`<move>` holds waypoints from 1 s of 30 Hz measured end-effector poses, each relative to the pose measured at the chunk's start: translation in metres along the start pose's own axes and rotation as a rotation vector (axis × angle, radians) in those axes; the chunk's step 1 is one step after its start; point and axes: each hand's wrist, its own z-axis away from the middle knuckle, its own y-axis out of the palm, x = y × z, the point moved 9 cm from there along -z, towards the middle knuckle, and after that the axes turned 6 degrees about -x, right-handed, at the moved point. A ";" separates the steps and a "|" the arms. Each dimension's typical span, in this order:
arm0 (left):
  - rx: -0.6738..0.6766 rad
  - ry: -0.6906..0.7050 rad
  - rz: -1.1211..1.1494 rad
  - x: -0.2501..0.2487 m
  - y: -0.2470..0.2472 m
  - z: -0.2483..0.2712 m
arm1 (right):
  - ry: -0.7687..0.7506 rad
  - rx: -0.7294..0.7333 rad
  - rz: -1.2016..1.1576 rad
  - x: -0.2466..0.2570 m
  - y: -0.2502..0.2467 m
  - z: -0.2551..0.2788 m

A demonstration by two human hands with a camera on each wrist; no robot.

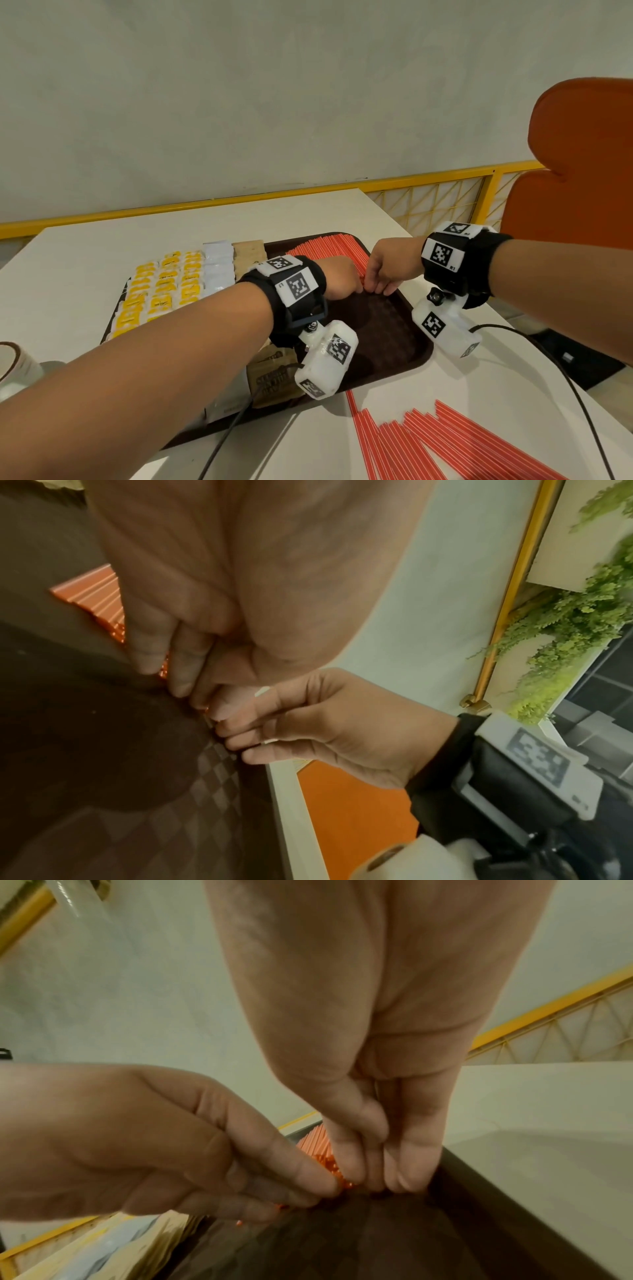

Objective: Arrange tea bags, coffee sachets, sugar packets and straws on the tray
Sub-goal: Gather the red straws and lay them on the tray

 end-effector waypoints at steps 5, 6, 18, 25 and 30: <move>-0.006 0.002 0.016 -0.001 0.000 -0.002 | 0.010 -0.020 0.026 0.000 -0.003 -0.003; -0.011 0.009 0.023 -0.002 0.000 -0.002 | 0.014 -0.009 0.023 0.000 -0.003 -0.002; -0.110 -0.104 0.449 0.023 -0.013 0.004 | 0.075 0.064 -0.003 0.004 0.002 0.007; -0.298 -0.340 0.755 0.069 -0.041 0.021 | -0.145 -0.278 0.080 0.033 -0.019 0.011; -0.260 -0.429 0.593 0.069 -0.039 0.026 | -0.260 -0.235 0.376 0.052 -0.002 0.000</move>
